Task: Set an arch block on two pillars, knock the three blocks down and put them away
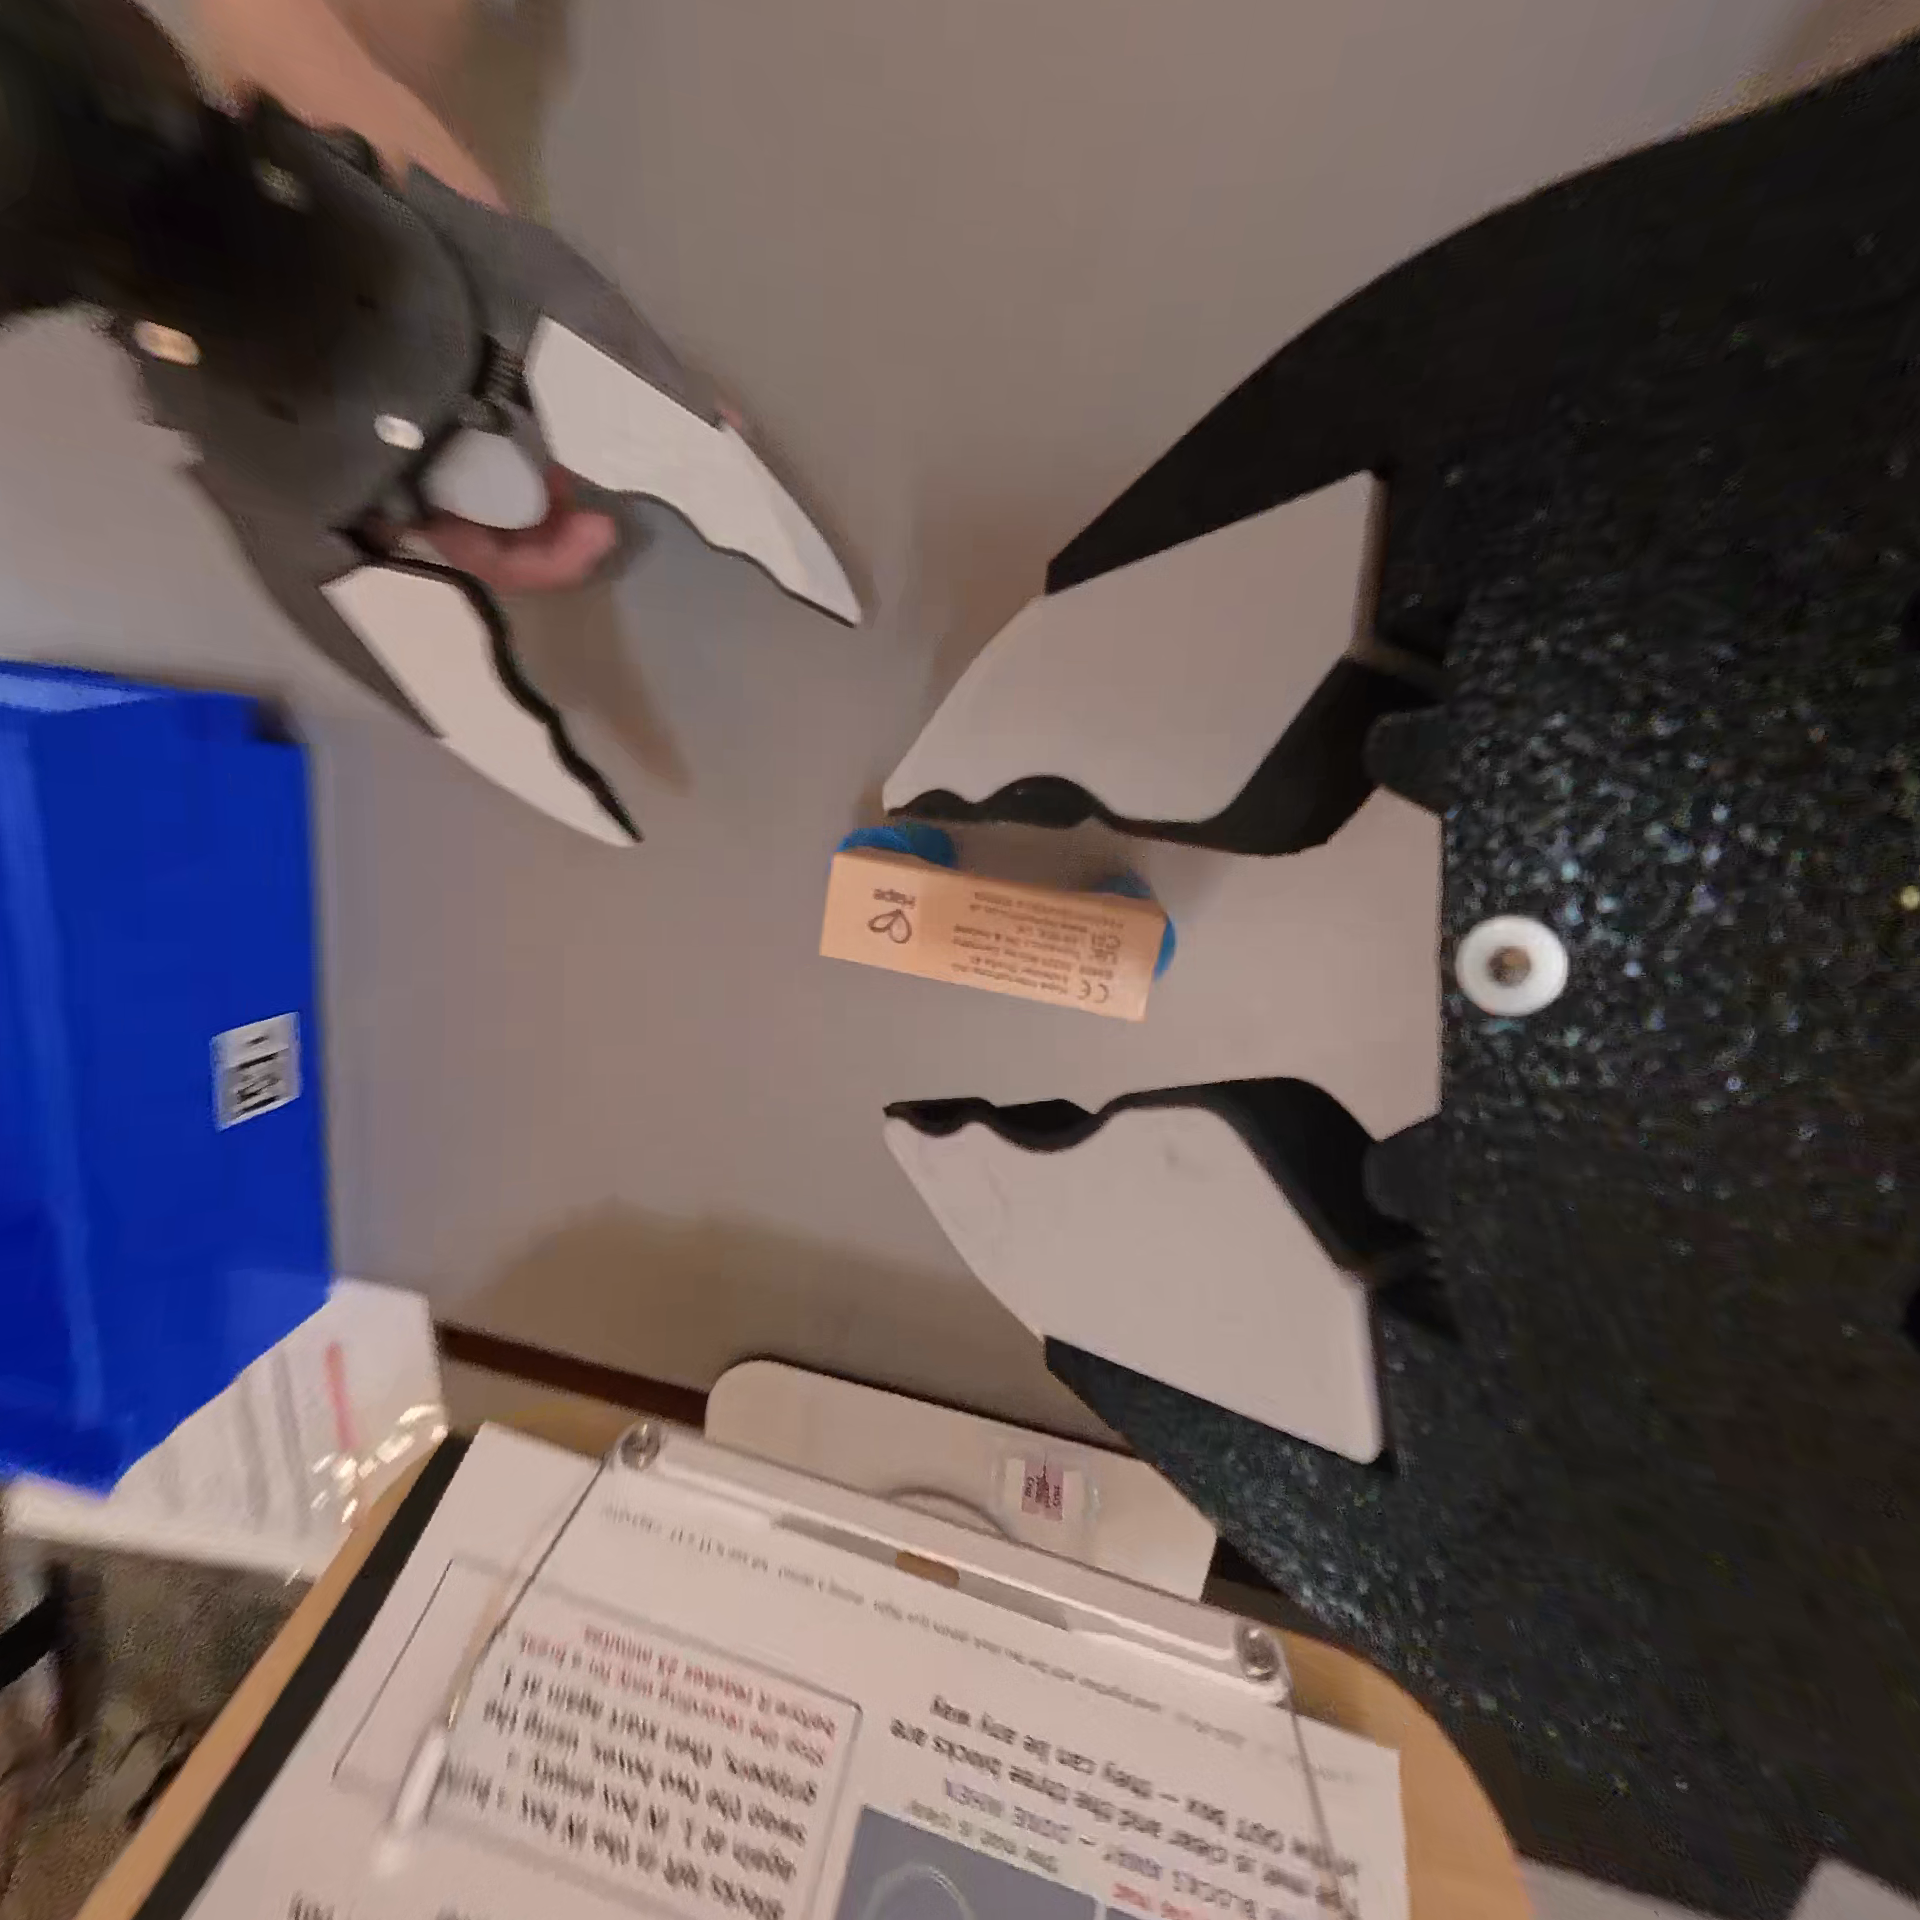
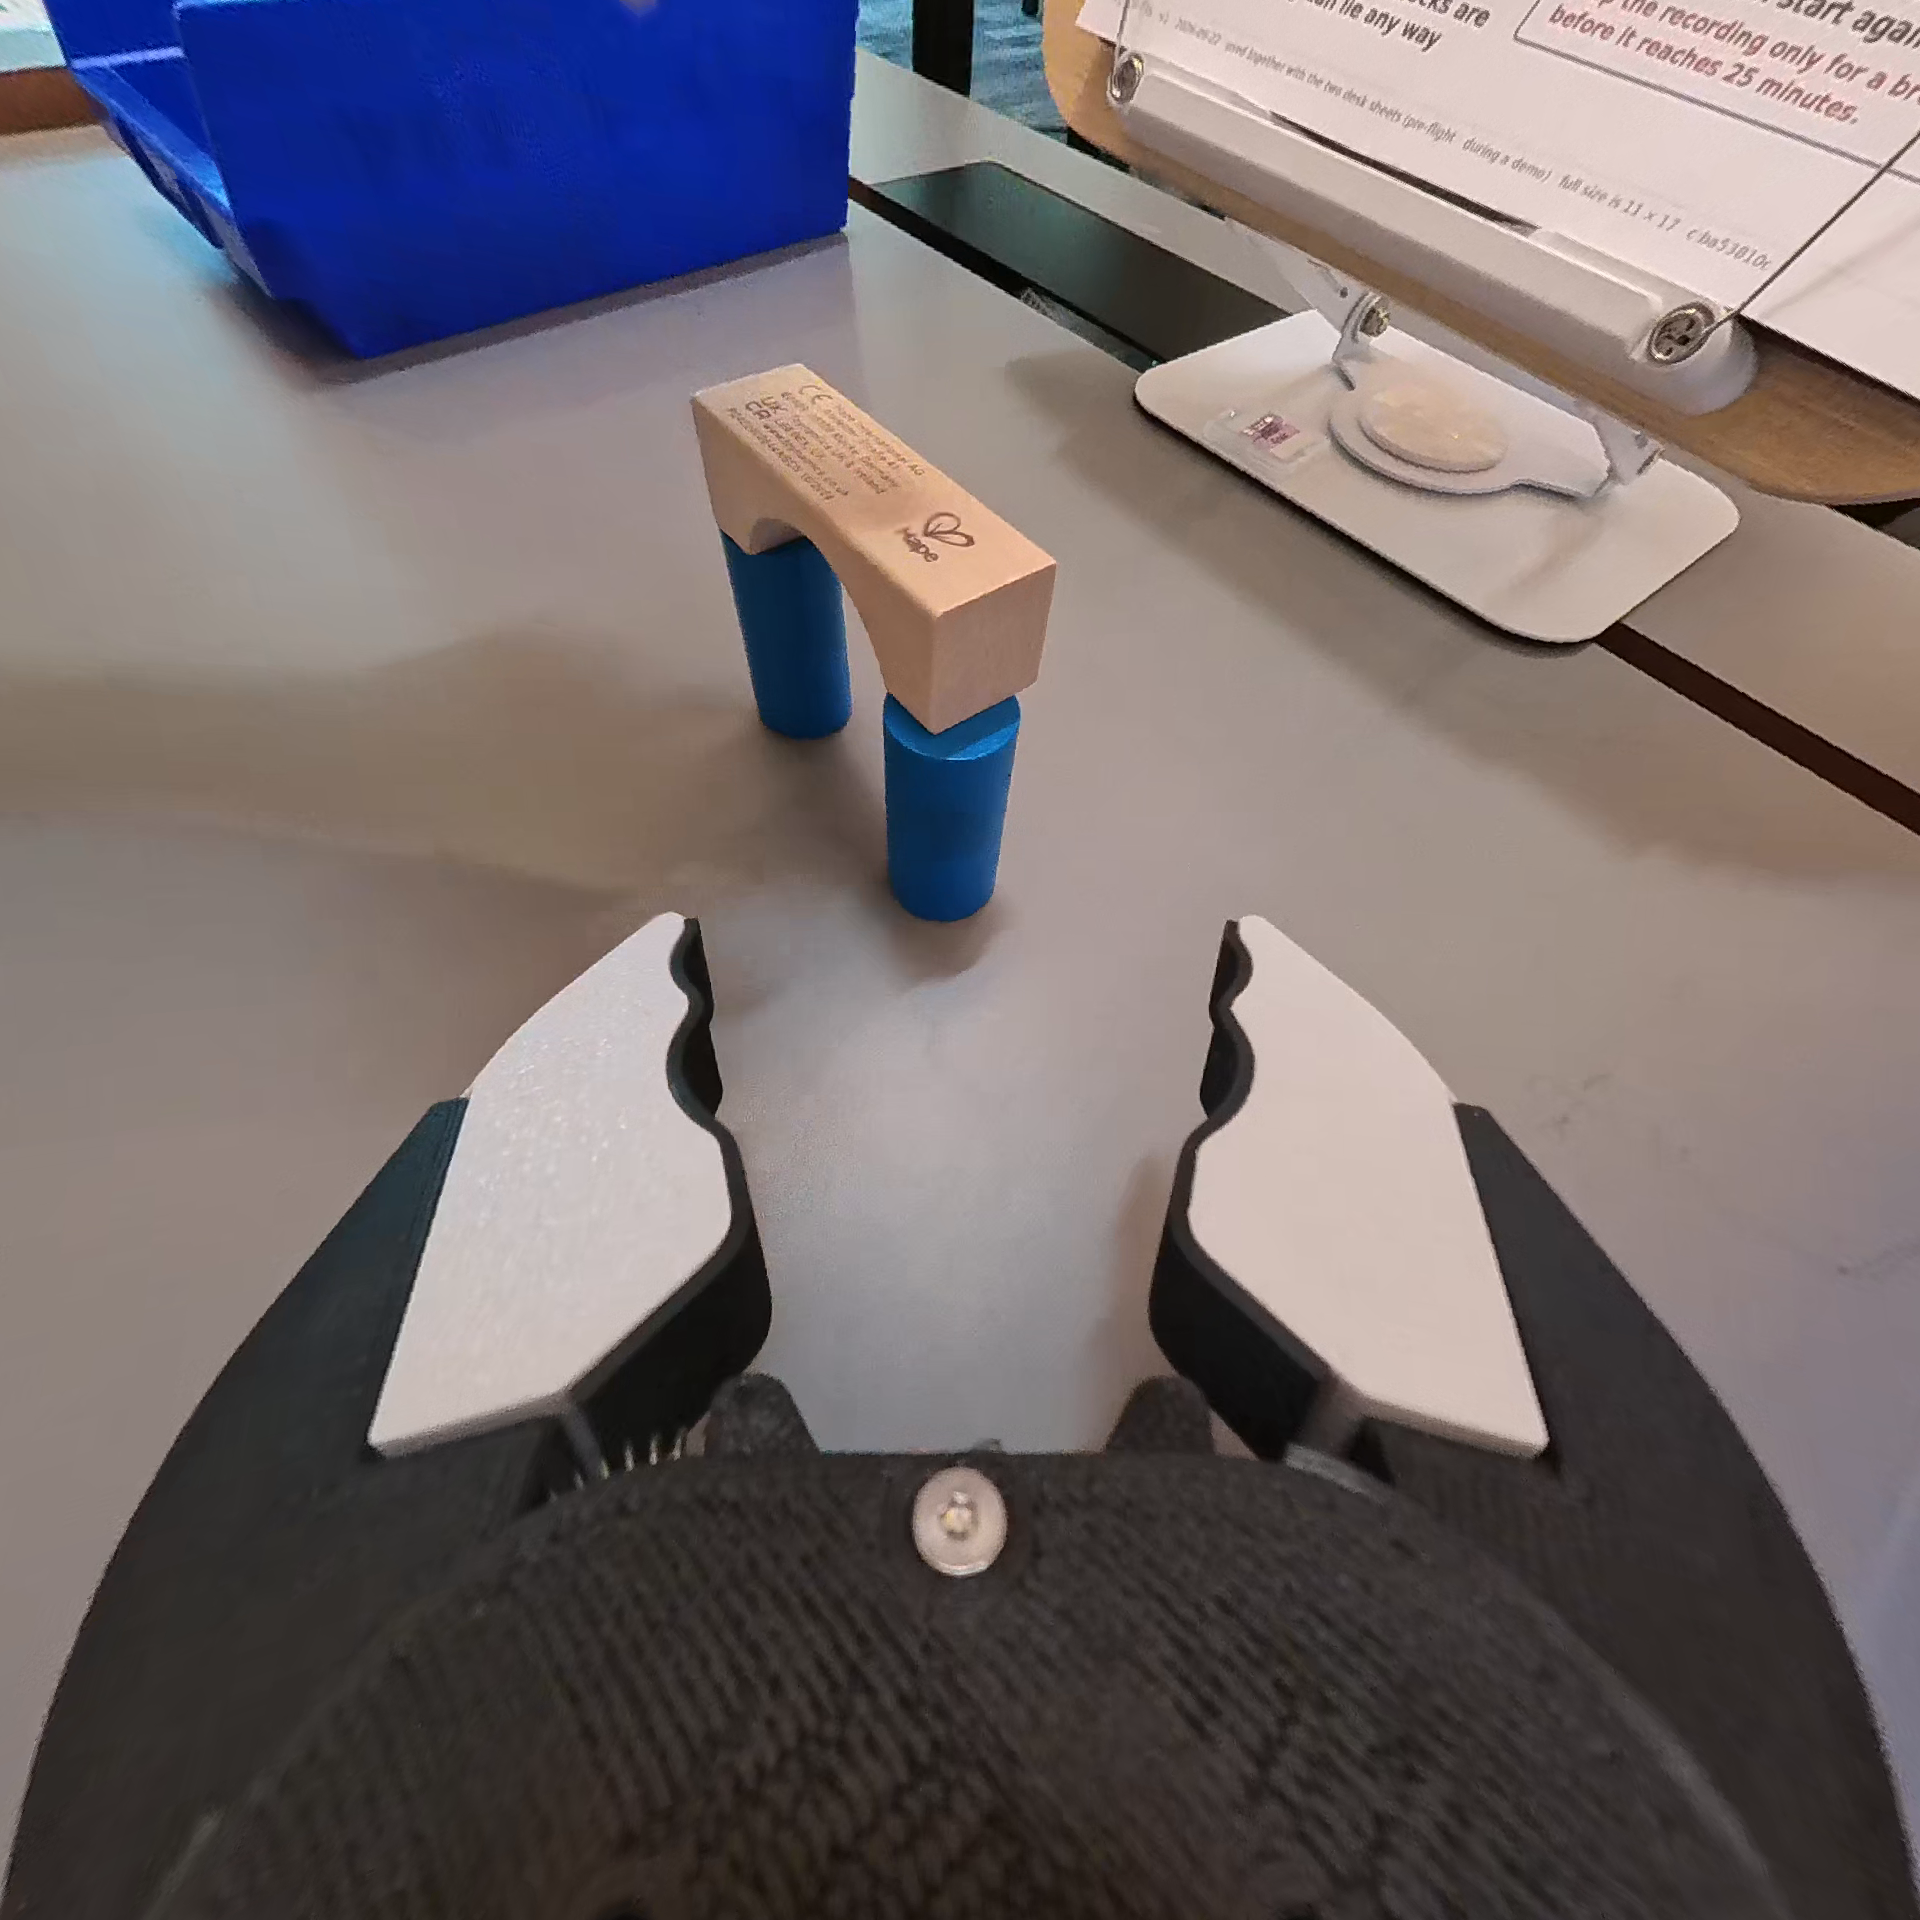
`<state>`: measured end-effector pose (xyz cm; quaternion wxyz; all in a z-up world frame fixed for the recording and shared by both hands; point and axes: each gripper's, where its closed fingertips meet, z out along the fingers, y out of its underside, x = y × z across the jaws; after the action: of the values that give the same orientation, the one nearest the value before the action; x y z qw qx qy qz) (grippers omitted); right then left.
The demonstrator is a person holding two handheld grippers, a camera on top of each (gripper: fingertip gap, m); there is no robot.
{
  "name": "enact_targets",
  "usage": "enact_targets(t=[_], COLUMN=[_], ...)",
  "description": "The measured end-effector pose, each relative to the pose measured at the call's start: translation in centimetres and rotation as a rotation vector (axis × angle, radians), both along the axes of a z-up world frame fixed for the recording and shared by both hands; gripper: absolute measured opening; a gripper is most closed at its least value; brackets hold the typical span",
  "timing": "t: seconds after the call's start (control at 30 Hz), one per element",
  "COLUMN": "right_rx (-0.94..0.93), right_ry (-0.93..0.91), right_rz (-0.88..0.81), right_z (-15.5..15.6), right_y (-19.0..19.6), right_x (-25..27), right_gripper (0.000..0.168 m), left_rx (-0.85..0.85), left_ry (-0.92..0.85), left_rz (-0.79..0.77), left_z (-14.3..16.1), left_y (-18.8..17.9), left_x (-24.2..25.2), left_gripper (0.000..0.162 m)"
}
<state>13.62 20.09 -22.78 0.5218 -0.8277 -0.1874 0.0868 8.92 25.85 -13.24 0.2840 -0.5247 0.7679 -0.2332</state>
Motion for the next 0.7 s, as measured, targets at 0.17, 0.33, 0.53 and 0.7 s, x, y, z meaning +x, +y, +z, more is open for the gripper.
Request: enact_targets(t=[0.17, 0.33, 0.53, 0.7], right_rx=[-0.003, 0.068, 0.103, 0.115], right_ry=[0.010, 0.078, 0.078, 0.038], right_rz=[-0.041, -0.128, -0.345, -0.466], right_z=[0.2, 2.0, 2.6, 1.7], right_y=[-0.7, -0.4, 0.0, -0.6], right_x=[0.2, 0.0, 1.4, 2.6], right_gripper=[0.093, 0.090, 0.087, 0.060], left_rx=[-0.194, -0.269, -0.269, -0.158], left_ry=[-0.303, -0.567, -0.692, -0.676], left_rz=[0.165, 0.392, 0.594, 0.683], left_z=[3.3, 2.0, -2.4, -4.3], left_y=[-0.1, 0.5, 0.8, 0.5], left_x=[-2.8, -6.9, -10.1, -11.3], left_gripper=[0.048, 0.044, 0.047, 0.031])
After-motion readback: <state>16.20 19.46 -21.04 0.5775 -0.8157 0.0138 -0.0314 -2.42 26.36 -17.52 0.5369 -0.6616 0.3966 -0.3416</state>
